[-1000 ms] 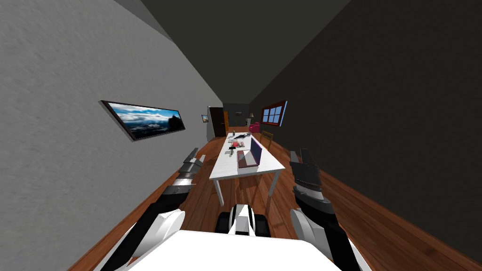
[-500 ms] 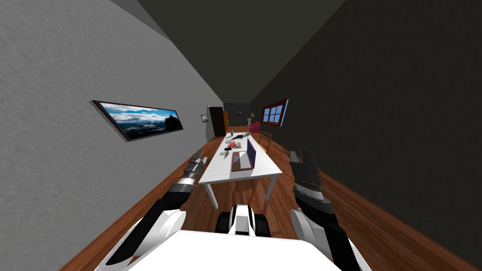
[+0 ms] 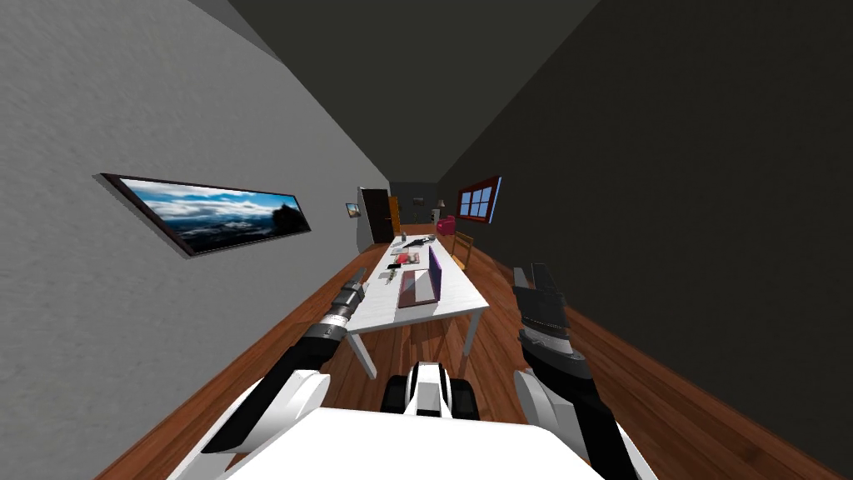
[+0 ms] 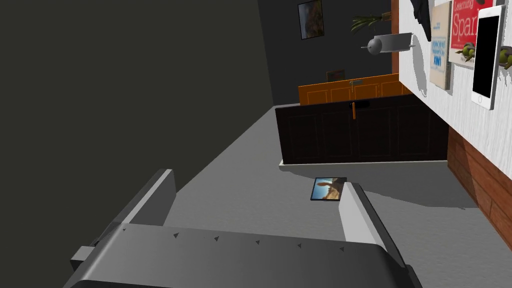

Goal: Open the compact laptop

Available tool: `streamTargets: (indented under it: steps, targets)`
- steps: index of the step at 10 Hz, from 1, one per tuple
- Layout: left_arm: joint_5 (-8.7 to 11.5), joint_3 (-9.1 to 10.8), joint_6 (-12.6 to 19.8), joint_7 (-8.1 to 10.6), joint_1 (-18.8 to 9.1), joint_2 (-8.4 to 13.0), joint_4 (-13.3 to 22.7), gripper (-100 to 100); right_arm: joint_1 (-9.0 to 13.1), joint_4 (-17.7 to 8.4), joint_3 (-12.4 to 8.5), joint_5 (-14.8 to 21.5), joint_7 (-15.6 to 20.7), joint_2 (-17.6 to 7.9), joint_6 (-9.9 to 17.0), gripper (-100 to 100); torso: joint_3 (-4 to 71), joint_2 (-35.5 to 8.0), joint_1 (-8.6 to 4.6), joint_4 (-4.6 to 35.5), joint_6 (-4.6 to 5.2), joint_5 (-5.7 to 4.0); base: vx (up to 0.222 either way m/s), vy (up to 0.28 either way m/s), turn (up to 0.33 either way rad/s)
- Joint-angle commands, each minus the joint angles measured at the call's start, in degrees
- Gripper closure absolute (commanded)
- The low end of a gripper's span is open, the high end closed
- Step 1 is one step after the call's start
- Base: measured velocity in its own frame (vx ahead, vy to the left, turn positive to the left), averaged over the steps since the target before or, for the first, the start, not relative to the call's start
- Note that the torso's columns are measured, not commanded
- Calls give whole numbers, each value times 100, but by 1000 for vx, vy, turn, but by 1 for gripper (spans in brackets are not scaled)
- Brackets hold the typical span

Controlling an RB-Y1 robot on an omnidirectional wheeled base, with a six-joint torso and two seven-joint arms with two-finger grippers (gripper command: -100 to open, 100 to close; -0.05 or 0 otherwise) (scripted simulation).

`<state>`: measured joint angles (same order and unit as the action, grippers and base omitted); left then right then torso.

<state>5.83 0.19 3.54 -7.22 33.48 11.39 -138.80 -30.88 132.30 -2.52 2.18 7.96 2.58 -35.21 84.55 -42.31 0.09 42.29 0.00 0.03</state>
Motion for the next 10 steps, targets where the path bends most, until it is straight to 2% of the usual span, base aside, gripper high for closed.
streamTargets:
  steps: [1,4,10]
  targets:
    - [-4,6,37,-3,-2,12,-4,-100,-1,0,0,0,0,0,0,0,1,2,-8,-1,-3,-3,31,-33,98]
    - [-74,-15,220,-59,-15,43,-14,-100,-1,0,1,0,0,1,0,0,5,10,-41,-2,1,-11,27,-134,66]
    - [-520,-124,1161,-377,-112,201,-49,-100,0,1,2,0,0,2,0,0,-2,-3,-2,0,0,0,63,-249,-84]
